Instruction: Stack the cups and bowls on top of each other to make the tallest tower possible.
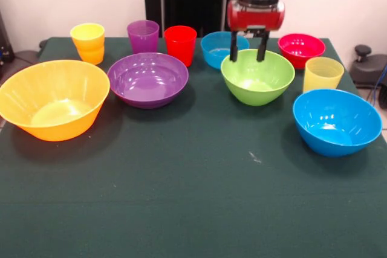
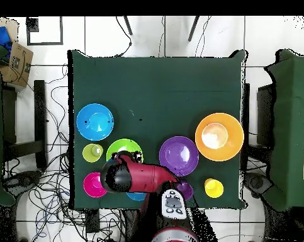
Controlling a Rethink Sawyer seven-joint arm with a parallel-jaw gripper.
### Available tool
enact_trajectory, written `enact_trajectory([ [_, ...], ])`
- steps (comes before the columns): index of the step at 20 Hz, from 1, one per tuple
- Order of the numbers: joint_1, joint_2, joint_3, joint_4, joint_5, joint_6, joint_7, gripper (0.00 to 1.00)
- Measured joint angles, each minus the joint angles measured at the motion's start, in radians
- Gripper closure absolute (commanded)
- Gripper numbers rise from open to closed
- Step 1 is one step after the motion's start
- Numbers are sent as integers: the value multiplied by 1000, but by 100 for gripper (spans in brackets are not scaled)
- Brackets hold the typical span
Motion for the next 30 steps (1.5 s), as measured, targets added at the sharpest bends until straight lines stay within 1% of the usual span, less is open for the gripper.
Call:
enact_trajectory([
  [4, -8, 76, 1, -29, -15, -4, 0, 0],
  [5, -20, 115, 5, -50, -26, -4, 0, 0],
  [8, -44, 162, 15, -77, -41, -4, 0, 0],
  [11, -85, 216, 30, -101, -65, -4, 0, 0],
  [13, -105, 234, 36, -101, -78, -4, 0, 0],
  [16, -123, 246, 40, -99, -98, -4, 0, 0],
  [20, -121, 248, 39, -99, -116, -10, 0, 0],
  [30, -113, 248, 34, -101, -126, -19, 0, 0],
])
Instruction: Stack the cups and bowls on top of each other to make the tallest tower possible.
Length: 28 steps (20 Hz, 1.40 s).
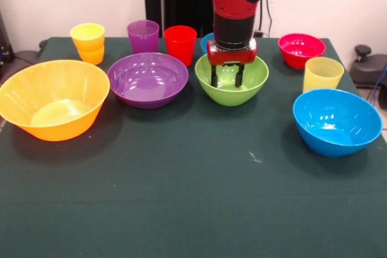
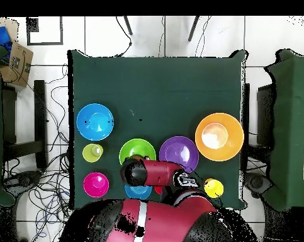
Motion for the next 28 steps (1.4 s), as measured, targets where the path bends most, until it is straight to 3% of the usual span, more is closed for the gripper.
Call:
enact_trajectory([
  [20, 50, 1, -24, -21, -1, 5, 1, 0],
  [28, 80, 6, -28, -90, 0, 113, 1, 0],
])
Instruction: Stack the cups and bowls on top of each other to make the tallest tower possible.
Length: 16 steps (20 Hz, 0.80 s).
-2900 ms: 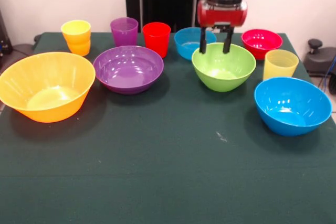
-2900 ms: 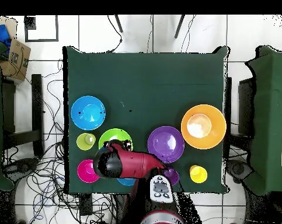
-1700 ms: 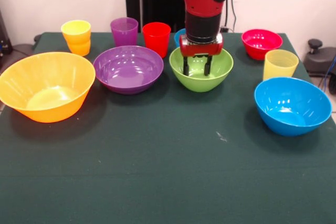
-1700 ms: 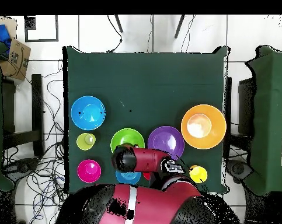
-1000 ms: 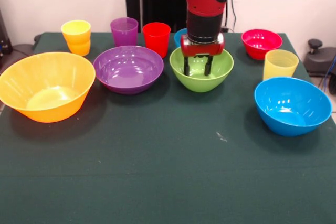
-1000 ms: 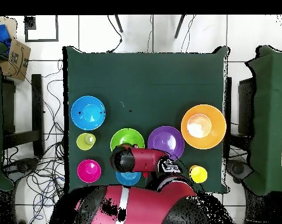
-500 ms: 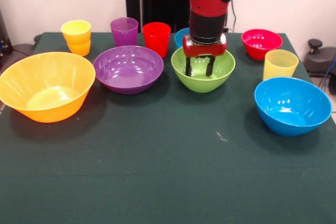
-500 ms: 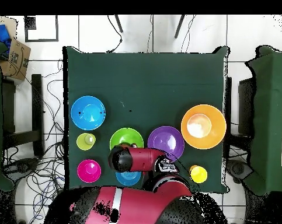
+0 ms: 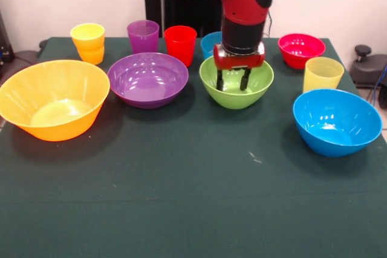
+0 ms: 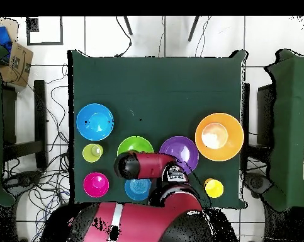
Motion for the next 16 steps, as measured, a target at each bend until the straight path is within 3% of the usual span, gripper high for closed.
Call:
enact_trajectory([
  [10, 14, 24, 8, -148, 0, 200, 0, 0],
  [16, 8, 38, 20, -247, 0, 259, 0, 0],
])
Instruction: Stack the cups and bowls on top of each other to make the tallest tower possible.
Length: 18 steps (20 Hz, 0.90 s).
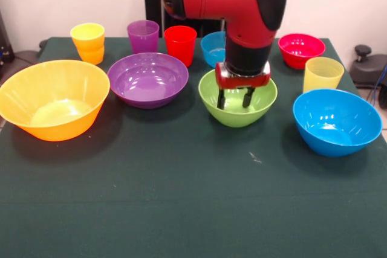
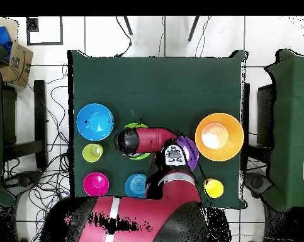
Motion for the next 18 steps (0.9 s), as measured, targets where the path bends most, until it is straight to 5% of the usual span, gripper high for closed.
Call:
enact_trajectory([
  [18, -150, -125, 120, -150, 6, 239, 0, 0],
])
